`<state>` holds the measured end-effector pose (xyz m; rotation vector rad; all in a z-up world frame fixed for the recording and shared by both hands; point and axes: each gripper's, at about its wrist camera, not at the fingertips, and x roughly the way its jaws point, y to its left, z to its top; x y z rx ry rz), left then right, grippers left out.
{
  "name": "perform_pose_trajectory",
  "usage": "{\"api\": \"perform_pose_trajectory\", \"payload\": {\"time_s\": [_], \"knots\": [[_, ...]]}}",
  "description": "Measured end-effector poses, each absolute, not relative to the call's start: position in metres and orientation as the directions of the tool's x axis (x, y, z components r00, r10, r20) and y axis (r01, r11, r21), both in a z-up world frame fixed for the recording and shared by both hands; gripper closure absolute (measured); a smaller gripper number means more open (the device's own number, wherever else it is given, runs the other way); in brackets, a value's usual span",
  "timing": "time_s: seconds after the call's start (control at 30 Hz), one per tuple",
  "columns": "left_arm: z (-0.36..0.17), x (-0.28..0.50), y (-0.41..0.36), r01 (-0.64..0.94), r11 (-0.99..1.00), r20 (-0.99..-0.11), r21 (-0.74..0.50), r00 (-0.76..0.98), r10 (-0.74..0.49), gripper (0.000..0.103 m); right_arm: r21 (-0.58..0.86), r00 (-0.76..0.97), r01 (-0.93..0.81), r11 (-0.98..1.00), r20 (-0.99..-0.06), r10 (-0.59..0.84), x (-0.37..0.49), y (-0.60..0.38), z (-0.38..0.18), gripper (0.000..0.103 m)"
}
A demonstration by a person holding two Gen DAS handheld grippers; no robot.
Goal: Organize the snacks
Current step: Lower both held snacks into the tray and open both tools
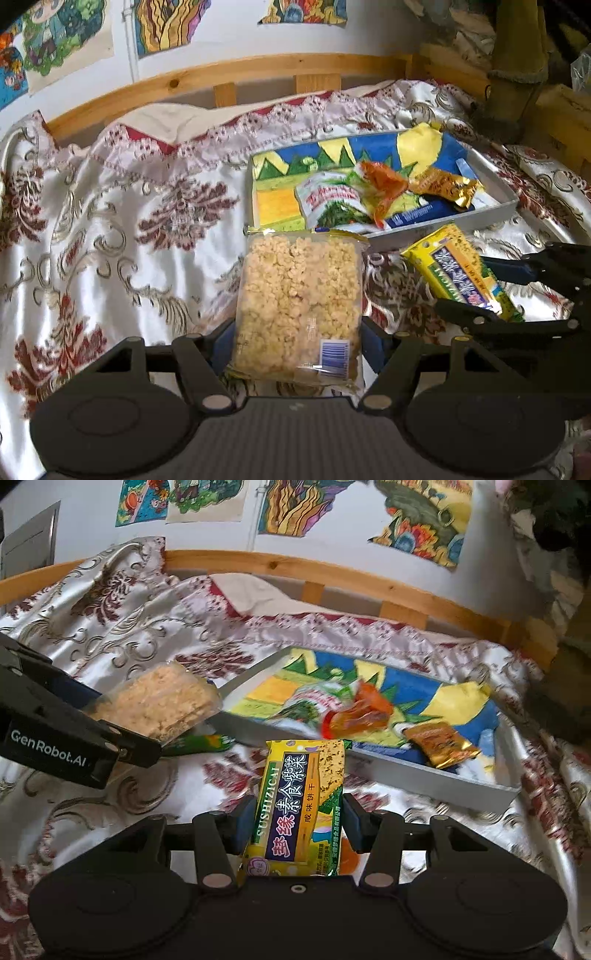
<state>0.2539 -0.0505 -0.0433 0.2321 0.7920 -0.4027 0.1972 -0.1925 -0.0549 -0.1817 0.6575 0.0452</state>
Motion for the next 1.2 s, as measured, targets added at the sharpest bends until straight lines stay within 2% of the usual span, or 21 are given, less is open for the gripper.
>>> {"api": "perform_pose_trajectory", "payload": {"time_s": [0.27,0.43,0.6,0.87,1.2], "knots": [[-0.050,0.284,-0.063,0.412,0.910,-0.710,-0.046,0.627,-0.320,0.030,-0.016,0.851,0.013,1.000,-0.525,-0.020,0.226,-0.244,-0.046,0.052],[-0.044,0.315,-0.072,0.370,0.928,-0.693,-0.055,0.655,-0.302,0.030,0.065,0.883,0.101,0.993,-0.466,-0.060,0.251,-0.277,-0.040,0.052],[-0.038,0.359,-0.091,0.331,0.940,-0.683,-0.081,0.668,-0.294,0.030,0.067,0.901,0.147,0.987,-0.420,-0.106,0.279,-0.295,-0.044,0.052],[-0.059,0.409,-0.131,0.311,0.947,-0.716,-0.083,0.642,-0.274,0.030,0.110,0.883,0.188,0.976,-0.455,-0.119,0.316,-0.308,-0.063,0.052],[-0.084,0.417,-0.146,0.301,0.952,-0.757,-0.060,0.608,-0.240,0.030,0.158,0.852,0.212,0.964,-0.513,-0.103,0.330,-0.314,-0.085,0.052]]}}
